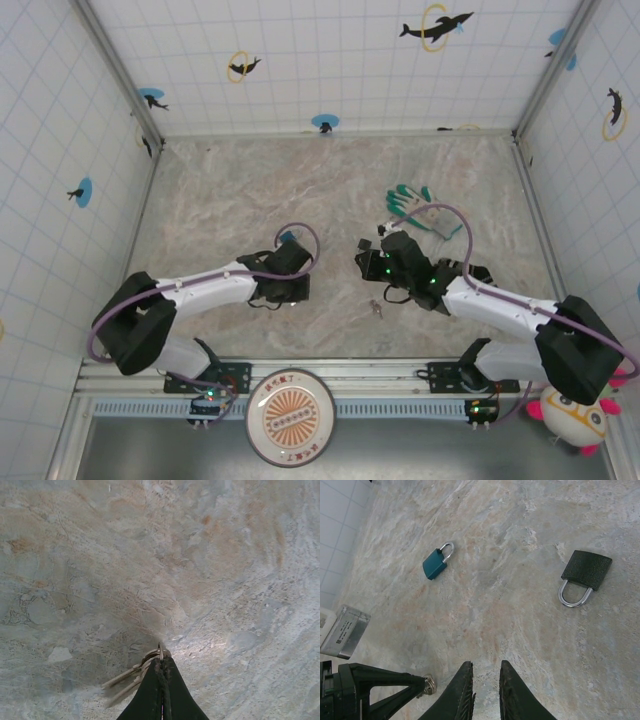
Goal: Unlock with the key
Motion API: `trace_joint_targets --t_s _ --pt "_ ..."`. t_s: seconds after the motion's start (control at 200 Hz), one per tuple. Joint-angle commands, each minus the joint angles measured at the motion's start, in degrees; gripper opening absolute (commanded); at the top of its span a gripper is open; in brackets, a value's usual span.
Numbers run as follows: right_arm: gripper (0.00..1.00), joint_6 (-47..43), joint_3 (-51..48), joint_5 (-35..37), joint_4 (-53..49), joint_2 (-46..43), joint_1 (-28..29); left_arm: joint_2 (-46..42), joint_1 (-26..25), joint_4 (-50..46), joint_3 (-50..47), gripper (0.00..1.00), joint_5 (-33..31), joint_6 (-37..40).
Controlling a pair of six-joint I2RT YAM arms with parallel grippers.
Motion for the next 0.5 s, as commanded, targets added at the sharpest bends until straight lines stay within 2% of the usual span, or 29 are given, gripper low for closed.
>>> trace_joint_targets --t_s 0.0,0.155,0.27,0.375,0.4,0.495 --pt "0.20 -1.0 -2.2 1.7 2.6 -2.9 0.3 -1.7 -0.4 -4.0 3.8 0.00 -2.1 2.5" --pt "0.27 -7.6 -3.4 0.7 4.1 -7.9 -0.1 -4.2 -0.4 -7.7 10.7 0.00 -1.1 9.1" --pt "0.28 -12.5 -3.7 -1.1 3.2 -13.0 -1.9 -5.3 -0.4 -11.2 17.2 0.00 1.3 14.7" --pt "0.28 -15.0 -3.1 -7.3 2.4 -15.9 -6.2 -5.4 -0.4 -13.8 22.9 0.00 5.0 19.5" --pt "0.32 -14.9 -2.5 -8.4 1.7 -16.2 -7.2 -5.3 -0.3 -14.4 24.2 0.00 5.8 20.5" --pt "0.28 -15.3 0.0 -10.3 -1.8 -16.4 -9.5 -4.7 -0.4 -16.3 28.1 0.00 7.7 23.2"
